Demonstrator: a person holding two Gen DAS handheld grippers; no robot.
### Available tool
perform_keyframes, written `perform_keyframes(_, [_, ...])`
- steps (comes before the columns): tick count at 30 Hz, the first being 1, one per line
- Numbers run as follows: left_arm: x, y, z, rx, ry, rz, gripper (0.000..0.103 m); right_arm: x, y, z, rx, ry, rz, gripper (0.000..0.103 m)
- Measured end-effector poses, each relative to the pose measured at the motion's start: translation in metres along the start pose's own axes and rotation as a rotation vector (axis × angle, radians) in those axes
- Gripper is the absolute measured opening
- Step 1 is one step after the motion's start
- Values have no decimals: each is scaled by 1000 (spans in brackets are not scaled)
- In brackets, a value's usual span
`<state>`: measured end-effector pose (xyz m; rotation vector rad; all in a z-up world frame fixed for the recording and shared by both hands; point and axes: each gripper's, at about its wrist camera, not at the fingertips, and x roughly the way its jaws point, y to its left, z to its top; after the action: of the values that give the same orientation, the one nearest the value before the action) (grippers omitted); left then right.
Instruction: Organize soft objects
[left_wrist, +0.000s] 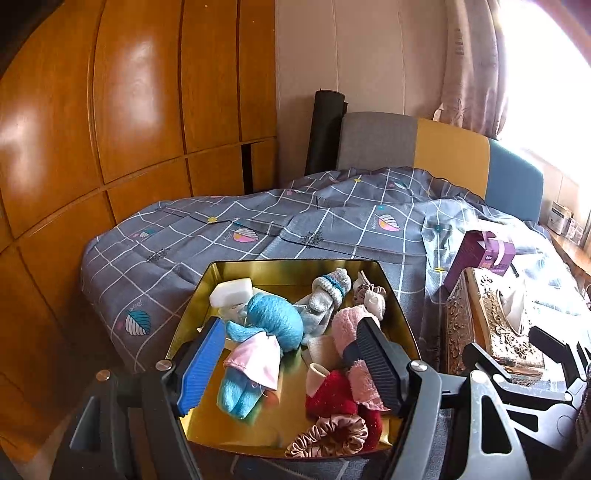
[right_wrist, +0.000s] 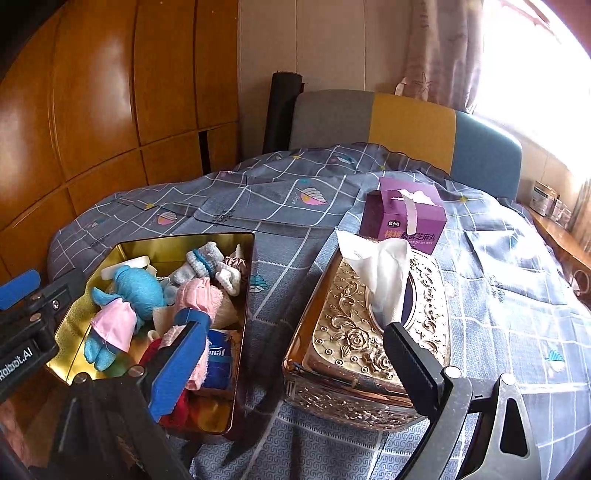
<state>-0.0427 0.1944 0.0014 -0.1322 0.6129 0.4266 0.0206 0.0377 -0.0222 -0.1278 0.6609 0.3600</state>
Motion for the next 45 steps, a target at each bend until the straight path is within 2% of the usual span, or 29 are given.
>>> perform_keyframes(45, [1,1,-3,9,6,8,75,4,7,-2,-17,8,1,97])
